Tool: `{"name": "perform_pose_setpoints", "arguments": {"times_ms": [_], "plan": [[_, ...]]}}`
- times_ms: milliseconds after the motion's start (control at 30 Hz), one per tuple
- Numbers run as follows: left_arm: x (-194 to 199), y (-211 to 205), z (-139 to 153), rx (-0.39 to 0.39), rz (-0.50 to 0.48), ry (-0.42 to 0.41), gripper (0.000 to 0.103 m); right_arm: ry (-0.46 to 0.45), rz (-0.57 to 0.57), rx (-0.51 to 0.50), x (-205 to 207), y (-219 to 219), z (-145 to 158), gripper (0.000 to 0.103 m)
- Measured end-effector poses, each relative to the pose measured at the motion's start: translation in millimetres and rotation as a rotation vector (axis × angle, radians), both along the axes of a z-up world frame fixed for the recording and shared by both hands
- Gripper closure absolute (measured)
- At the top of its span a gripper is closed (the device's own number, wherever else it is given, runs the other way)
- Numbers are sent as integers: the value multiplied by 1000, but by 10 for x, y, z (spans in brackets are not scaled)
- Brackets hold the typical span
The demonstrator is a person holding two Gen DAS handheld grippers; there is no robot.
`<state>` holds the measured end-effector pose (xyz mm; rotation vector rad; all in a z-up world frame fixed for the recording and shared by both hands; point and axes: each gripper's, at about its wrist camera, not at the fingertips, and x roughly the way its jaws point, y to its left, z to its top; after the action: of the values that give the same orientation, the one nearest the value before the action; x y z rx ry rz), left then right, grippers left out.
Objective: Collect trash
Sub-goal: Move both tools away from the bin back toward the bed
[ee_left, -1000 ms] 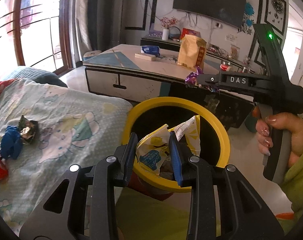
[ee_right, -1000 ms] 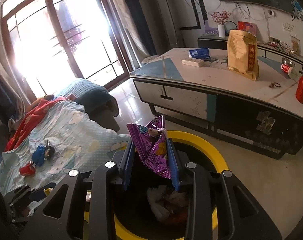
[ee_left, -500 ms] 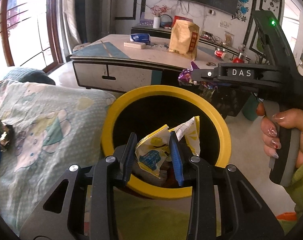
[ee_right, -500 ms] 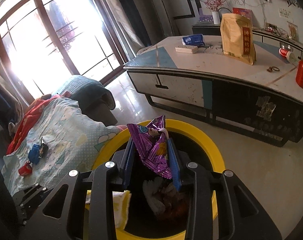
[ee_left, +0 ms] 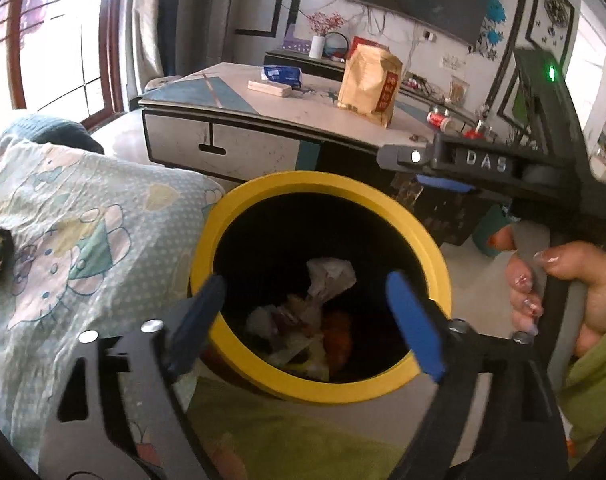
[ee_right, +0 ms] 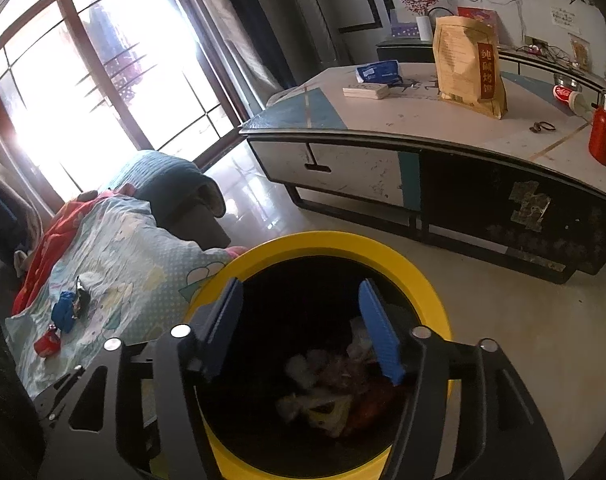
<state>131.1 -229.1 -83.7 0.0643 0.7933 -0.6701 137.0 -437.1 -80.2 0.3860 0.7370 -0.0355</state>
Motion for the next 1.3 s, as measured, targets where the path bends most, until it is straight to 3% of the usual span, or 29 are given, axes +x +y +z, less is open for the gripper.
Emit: {"name": "perform_pose_setpoints", "arguments": {"times_ms": [100, 300, 1300], "plan": [[-14, 76, 63, -17, 25, -7, 11, -13, -11, -8, -24, 2, 30, 34], [-39, 222, 184, -41, 67, -35, 11, -38, -14, -22, -55, 61, 110, 27], [-174, 1262, 668, -120, 358, -173, 11, -143, 161, -75, -198, 924, 491, 25]]}}
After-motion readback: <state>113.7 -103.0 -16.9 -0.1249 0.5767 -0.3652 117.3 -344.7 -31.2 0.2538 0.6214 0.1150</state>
